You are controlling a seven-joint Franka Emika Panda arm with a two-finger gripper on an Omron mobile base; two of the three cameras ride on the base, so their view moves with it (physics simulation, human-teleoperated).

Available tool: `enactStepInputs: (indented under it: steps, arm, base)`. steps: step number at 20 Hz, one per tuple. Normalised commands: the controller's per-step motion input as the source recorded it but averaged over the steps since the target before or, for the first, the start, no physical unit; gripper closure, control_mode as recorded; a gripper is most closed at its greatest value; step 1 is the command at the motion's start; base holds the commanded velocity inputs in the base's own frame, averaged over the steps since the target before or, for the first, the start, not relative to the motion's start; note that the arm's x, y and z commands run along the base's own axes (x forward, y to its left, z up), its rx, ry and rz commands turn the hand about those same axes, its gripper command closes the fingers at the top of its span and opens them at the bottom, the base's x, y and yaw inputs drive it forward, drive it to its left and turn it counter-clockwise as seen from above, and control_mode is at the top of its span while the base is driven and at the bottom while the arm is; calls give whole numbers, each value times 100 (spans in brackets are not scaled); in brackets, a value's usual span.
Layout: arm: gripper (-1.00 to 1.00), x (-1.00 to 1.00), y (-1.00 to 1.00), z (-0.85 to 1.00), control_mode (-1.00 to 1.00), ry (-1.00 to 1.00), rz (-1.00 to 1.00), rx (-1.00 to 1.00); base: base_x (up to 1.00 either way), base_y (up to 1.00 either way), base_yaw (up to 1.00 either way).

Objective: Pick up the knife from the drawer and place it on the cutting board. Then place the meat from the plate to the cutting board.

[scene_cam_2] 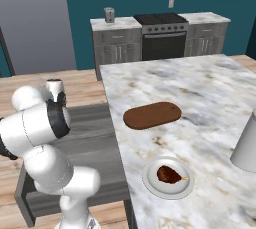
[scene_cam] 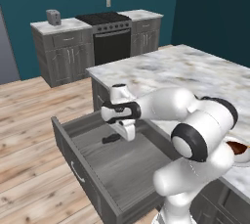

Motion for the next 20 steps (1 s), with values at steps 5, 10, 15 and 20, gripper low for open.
enactStepInputs:
  steps: [5,10,15,20]
  arm:
    - [100,-26,-26,39,-100,0,4,-4]
    - [100,-4,-45,-2,-100,2,0,-3]
    - [100,0,-47,44,-100,-12,14,-3]
    - [100,0,-45,50,-100,-16,21,0]
  base:
    - [0,0,0]
    - [0,0,0]
    - [0,0,0]
    - [0,0,0]
